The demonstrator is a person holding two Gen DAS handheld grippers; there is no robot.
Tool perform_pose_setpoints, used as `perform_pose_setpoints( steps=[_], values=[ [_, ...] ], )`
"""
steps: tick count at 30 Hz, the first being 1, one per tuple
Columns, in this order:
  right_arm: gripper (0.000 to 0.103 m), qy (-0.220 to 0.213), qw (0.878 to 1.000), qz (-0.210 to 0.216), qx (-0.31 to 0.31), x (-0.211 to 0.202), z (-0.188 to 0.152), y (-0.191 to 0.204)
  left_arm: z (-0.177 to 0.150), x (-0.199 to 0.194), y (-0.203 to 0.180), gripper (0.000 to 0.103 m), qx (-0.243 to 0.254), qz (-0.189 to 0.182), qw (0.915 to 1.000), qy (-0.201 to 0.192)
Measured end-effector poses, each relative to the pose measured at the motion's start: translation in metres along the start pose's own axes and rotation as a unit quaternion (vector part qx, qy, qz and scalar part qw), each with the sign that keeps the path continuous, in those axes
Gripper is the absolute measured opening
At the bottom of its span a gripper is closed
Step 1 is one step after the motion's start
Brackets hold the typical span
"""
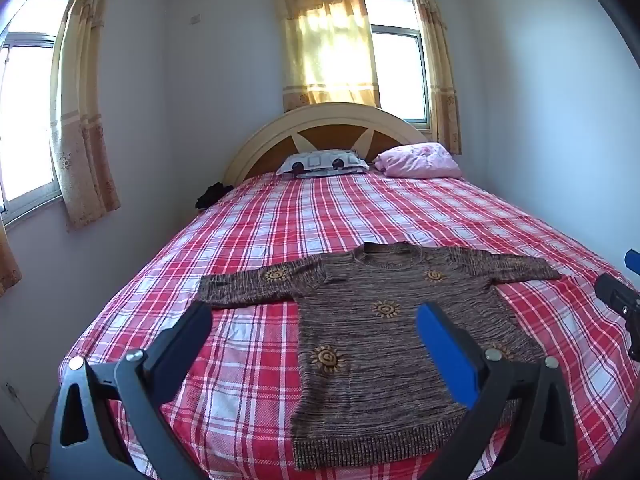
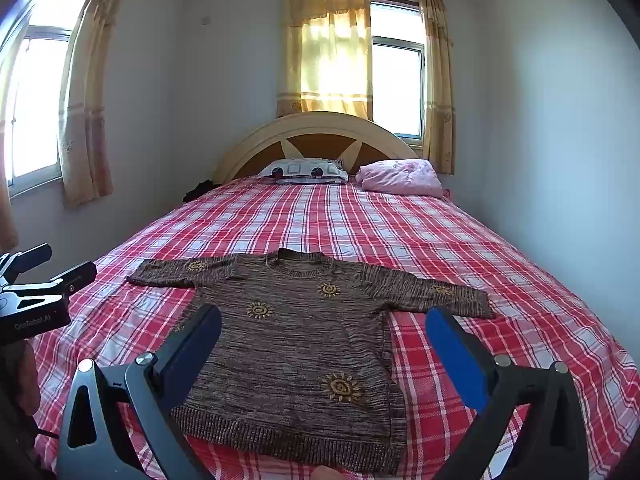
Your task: Fold small clothes
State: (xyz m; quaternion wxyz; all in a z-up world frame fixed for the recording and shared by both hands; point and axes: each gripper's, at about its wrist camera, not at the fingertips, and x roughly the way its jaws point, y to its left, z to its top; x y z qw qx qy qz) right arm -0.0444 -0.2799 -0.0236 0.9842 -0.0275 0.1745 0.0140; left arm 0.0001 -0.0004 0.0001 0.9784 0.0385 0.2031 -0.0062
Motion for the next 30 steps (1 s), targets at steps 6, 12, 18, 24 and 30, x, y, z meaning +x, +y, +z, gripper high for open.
perform_pose_setpoints(
  steps=[6,12,18,24,30],
  values=[
    [0.102,0.001,1.000,-0.003,0.001,0.000,0.002,-0.002,0.002,0.001,-0.001,0.103,-0.001,0.000,1.0000,-0.001],
    [0.102,0.003,1.000,-0.002,0.001,0.001,0.004,0.001,0.001,-0.001,0.001,0.103,0.000,-0.001,1.0000,-0.005],
    [0.102,0.007,1.000,0.002,0.005,0.003,0.001,0.000,0.002,-0.002,0.003,0.103,-0.002,0.000,1.0000,-0.006],
    [0.102,0.011,1.000,0.003,0.007,0.007,-0.001,-0.003,0.003,-0.001,0.004,0.103,-0.005,0.000,1.0000,-0.002],
    [0.102,0.016,1.000,0.002,0.007,0.011,-0.006,-0.005,0.002,0.001,0.004,0.103,-0.006,0.001,1.0000,0.001]
  ],
)
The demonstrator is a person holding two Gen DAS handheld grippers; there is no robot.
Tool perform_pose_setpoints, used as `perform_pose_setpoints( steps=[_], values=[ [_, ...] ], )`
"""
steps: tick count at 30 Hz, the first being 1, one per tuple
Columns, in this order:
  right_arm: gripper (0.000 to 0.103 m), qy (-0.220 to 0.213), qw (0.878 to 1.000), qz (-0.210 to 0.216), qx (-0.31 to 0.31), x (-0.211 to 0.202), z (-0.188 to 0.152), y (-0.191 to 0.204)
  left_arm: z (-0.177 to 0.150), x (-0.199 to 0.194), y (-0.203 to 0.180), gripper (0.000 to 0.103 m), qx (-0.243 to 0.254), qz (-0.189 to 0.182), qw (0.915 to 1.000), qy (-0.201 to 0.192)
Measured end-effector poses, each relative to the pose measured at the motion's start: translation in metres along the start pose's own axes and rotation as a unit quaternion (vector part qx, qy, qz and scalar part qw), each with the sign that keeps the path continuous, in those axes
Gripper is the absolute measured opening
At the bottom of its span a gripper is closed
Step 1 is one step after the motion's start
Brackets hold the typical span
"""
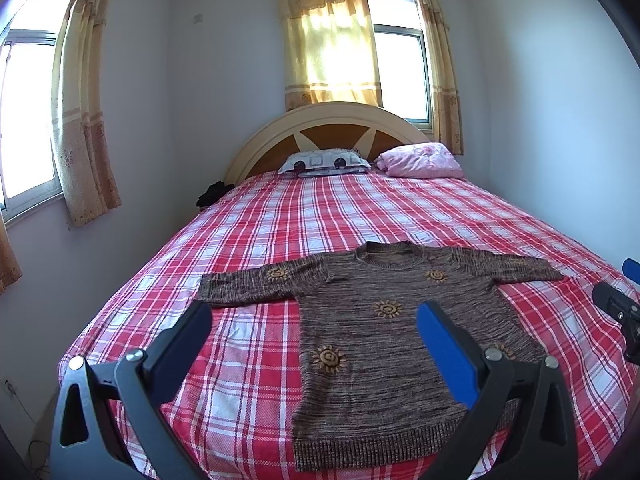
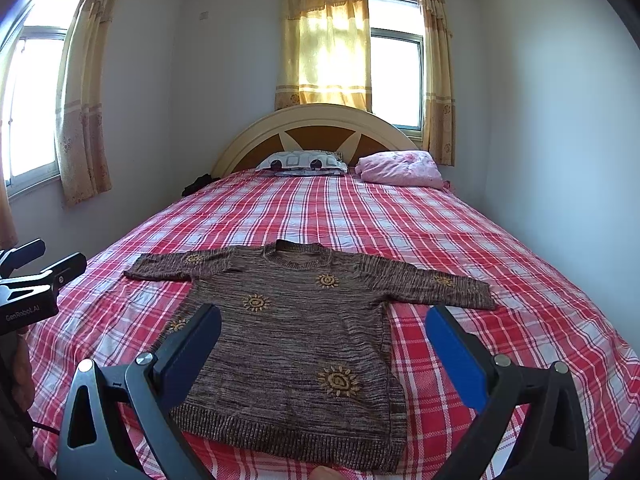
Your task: Fold small clothes
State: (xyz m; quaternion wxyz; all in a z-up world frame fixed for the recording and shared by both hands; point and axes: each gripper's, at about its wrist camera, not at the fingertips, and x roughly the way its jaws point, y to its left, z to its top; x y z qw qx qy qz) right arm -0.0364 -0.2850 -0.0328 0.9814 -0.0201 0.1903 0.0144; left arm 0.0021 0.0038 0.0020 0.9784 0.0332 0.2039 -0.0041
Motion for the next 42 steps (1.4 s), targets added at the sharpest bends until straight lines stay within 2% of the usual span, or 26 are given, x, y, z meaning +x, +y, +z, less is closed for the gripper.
perform_pose_setpoints(
  steps=[42],
  values=[
    [0.102,0.022,1.000,0.011,-0.007,0.012,-0.008,0.007,-0.010,0.011,0.000,0.103,-0.002,0.001,1.0000,0.007]
  ],
)
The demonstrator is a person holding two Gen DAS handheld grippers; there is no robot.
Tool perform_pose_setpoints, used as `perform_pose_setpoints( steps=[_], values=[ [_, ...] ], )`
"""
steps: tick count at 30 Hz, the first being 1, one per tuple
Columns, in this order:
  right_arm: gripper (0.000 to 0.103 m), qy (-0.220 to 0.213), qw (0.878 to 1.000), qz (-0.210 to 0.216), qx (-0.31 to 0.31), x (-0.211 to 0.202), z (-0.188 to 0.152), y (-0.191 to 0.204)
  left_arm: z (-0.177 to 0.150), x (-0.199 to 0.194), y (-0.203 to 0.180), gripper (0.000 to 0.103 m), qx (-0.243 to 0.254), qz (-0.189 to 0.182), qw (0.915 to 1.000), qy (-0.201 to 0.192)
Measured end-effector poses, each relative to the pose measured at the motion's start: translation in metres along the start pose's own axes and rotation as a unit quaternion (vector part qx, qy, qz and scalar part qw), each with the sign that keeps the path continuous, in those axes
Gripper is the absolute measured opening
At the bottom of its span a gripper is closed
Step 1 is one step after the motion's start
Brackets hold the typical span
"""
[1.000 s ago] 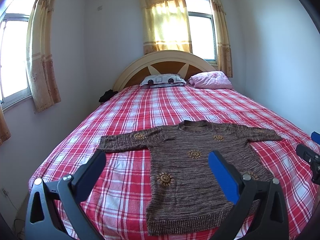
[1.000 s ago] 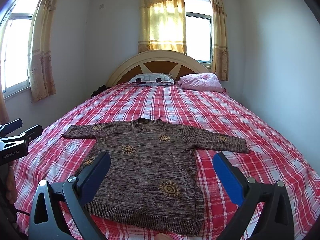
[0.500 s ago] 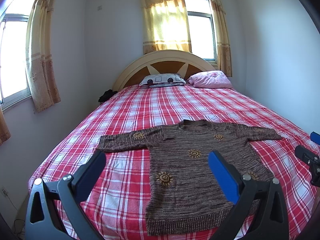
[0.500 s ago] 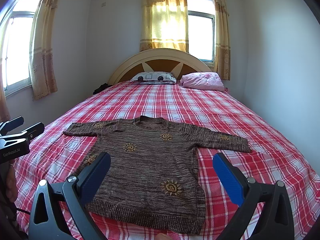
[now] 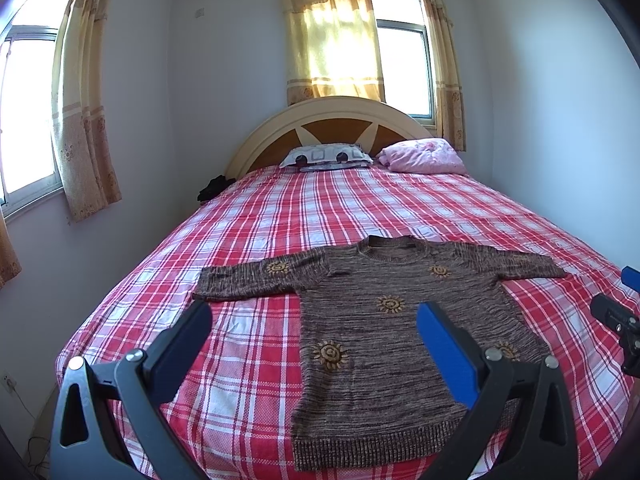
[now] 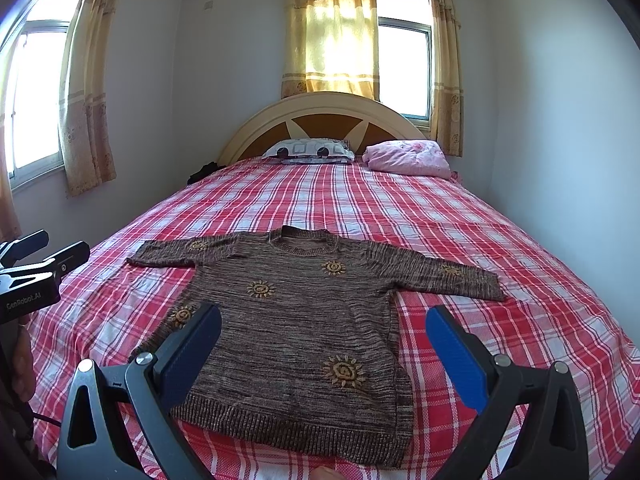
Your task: Fold small clothes
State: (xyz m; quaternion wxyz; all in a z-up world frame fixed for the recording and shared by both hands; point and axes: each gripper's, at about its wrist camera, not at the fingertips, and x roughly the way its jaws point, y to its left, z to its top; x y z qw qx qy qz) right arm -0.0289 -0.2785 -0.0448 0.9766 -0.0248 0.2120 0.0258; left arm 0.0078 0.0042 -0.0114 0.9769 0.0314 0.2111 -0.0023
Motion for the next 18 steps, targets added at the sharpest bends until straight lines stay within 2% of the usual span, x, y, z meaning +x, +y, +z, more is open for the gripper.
perform_pose_setpoints(
  steps=[10,18],
  values=[
    [0.102,0.007,1.000,0.024,0.010,0.008,-0.006,-0.009,-0.005,0.010,0.001,0.103,-0.002,0.004,1.0000,0.008],
    [0.102,0.045,0.998,0.036,0.035,0.046,-0.025,-0.041,-0.021,0.050,0.001,0.103,0.005,0.011,0.9989,0.046]
  ],
)
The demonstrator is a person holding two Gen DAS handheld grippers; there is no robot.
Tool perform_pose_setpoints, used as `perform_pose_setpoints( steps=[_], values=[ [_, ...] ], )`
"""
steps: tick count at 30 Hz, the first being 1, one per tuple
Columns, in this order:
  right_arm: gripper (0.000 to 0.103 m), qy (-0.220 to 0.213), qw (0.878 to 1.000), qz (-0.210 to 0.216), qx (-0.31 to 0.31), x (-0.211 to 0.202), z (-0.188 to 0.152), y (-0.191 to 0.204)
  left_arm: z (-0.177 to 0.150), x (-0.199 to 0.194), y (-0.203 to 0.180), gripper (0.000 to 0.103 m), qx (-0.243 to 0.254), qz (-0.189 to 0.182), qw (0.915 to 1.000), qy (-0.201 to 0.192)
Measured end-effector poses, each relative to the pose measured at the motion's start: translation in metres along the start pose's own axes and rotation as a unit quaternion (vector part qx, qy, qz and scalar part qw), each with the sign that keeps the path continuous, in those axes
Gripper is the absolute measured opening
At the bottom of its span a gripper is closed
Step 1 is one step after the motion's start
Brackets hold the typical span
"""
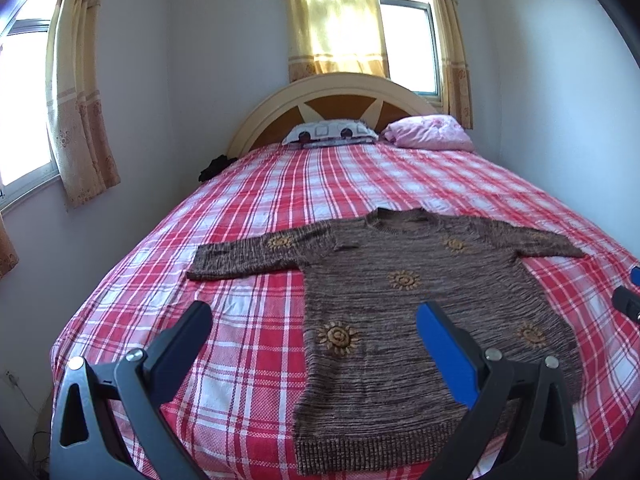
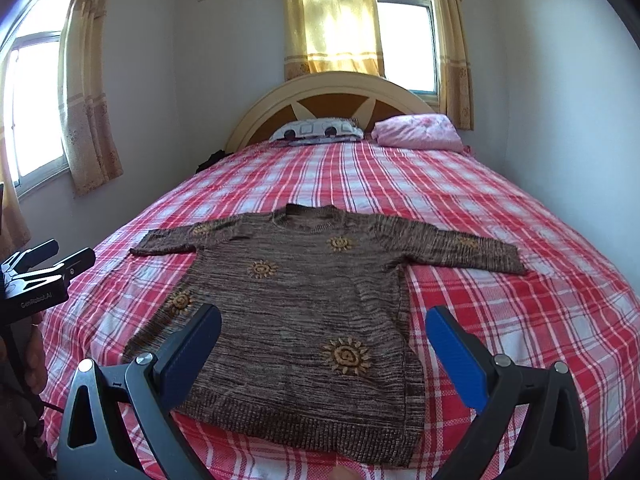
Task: Fold small clothes
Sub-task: 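Move the right tool to the sweater's sleeve cuff and close on it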
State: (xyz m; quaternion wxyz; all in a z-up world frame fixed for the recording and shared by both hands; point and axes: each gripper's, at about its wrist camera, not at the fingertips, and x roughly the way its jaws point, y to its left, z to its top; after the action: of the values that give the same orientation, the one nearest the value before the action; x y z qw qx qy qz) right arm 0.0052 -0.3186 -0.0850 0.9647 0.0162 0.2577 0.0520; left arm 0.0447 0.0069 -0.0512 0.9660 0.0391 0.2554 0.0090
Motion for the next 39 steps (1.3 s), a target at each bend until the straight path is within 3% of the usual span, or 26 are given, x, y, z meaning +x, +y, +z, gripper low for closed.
perform_pose_setpoints(
  steps=[11,22,29,33,39],
  values=[
    [0.102,0.059,0.996,-0.053,0.048,0.059,-0.001,-0.095,-0.010,0.071,-0.009,0.103,0.040,0.012,0.9981,0.045],
    [0.100,0.103,0.986,-0.083,0.100,0.117,0.013,-0.182,0.017,0.133,-0.025,0.103,0.072,0.005,0.9960,0.053],
    [0.082,0.109,0.978,-0.094,0.152,0.144,0.025,-0.243,0.034,0.176,-0.039,0.103,0.084,0.006,0.9949,0.057],
    [0.063,0.117,0.972,-0.092,0.184,0.161,0.032,-0.273,0.035,0.201,-0.043,0.103,0.085,-0.001,0.9942,0.065],
    [0.058,0.115,0.964,-0.104,0.217,0.185,0.037,-0.306,0.034,0.230,-0.041,0.103,0.078,-0.006,0.9934,0.084]
  ],
)
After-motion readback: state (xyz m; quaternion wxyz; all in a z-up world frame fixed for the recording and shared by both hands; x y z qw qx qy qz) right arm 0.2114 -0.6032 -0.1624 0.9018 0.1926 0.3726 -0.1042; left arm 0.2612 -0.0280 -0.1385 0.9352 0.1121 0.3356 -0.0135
